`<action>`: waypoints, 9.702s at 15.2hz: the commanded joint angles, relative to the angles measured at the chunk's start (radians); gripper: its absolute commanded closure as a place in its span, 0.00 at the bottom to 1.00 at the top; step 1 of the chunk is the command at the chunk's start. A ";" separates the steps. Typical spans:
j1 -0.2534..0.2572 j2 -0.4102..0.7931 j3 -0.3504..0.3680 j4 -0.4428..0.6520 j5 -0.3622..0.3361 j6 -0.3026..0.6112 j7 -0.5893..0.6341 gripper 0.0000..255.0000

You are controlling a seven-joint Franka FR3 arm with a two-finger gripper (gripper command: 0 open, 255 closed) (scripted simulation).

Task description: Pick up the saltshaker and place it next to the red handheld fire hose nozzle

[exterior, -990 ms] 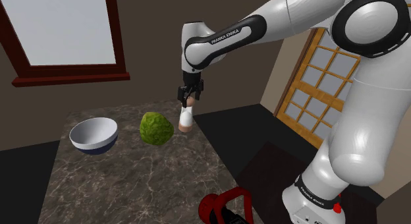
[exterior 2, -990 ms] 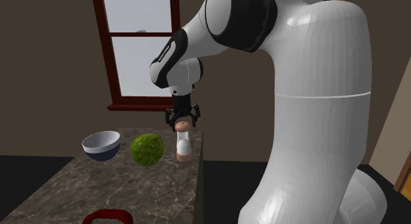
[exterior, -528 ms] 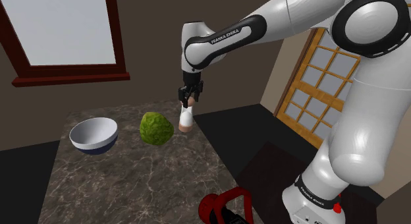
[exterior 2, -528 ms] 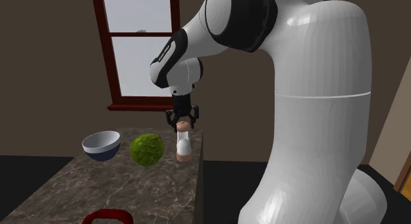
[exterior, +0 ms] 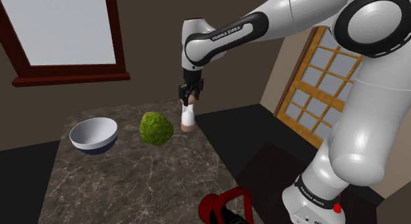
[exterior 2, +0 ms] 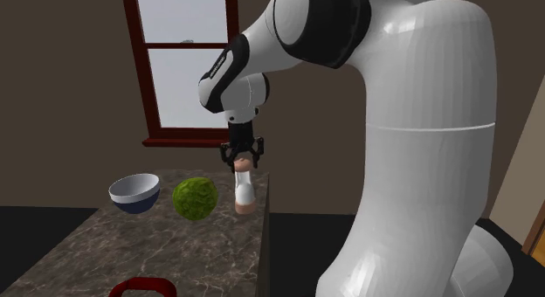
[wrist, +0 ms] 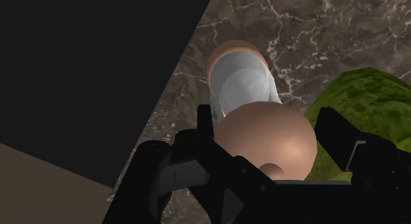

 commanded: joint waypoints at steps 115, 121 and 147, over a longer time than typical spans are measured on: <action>0.561 -0.034 0.519 0.466 -0.005 -0.516 1.058 1.00; 0.553 -0.051 0.516 0.366 0.003 -0.430 1.051 1.00; 0.552 -0.007 0.507 0.063 -0.024 -0.091 1.062 1.00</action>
